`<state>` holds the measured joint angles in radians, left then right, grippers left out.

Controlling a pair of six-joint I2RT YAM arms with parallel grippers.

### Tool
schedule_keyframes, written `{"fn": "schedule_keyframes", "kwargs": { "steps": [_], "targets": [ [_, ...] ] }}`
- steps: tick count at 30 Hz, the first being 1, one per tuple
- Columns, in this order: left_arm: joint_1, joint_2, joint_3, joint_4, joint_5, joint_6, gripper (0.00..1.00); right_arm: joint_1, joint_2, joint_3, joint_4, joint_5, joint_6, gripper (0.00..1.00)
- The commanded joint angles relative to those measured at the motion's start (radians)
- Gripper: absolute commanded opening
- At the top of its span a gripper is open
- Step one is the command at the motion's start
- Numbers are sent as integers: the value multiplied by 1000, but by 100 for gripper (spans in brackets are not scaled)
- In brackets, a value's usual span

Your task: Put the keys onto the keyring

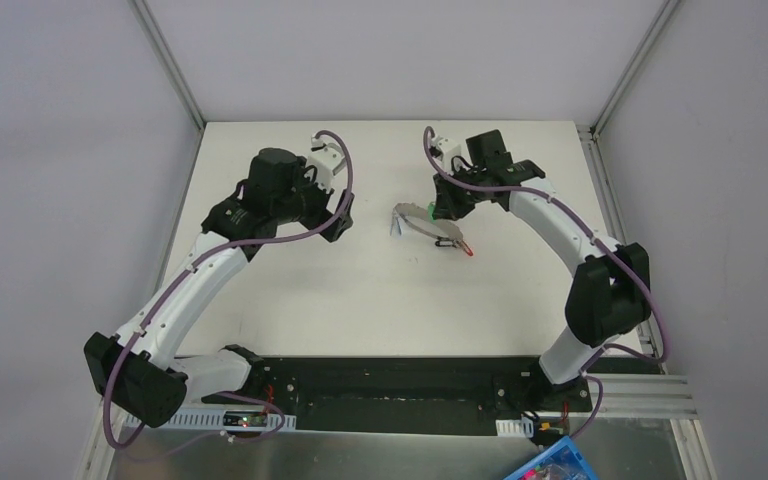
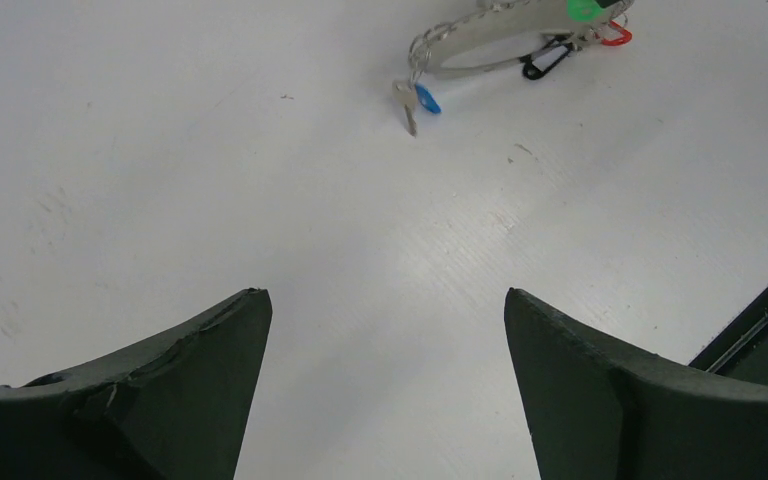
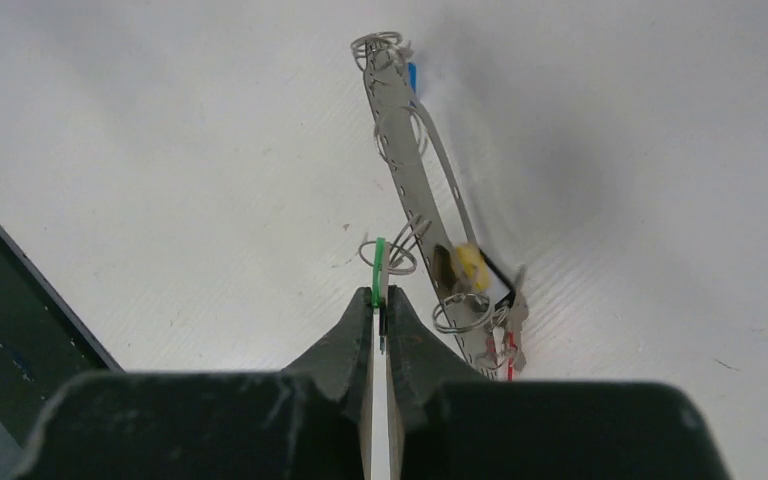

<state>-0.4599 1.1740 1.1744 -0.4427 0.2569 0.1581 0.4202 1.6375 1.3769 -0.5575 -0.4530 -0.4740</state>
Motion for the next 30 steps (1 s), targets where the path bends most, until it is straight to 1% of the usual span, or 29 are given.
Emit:
{"fn": "schedule_keyframes", "kwargs": {
  "steps": [1,5,10,16,30],
  "targets": [
    [24,-11,35,-41,-26,-32,89,-3,31,91,30,30,60,0],
    [34,-27,24,-49,-30,-24,89,7,39,44,57,4,82,0],
    [39,-43,22,-59,-27,-22,89,55,22,-60,101,-17,92,0],
    [41,-53,28,-79,-26,-28,89,108,9,-117,132,-65,129,0],
    [42,-43,35,-111,-57,-18,90,135,39,-101,142,-119,160,0]
  ]
}}
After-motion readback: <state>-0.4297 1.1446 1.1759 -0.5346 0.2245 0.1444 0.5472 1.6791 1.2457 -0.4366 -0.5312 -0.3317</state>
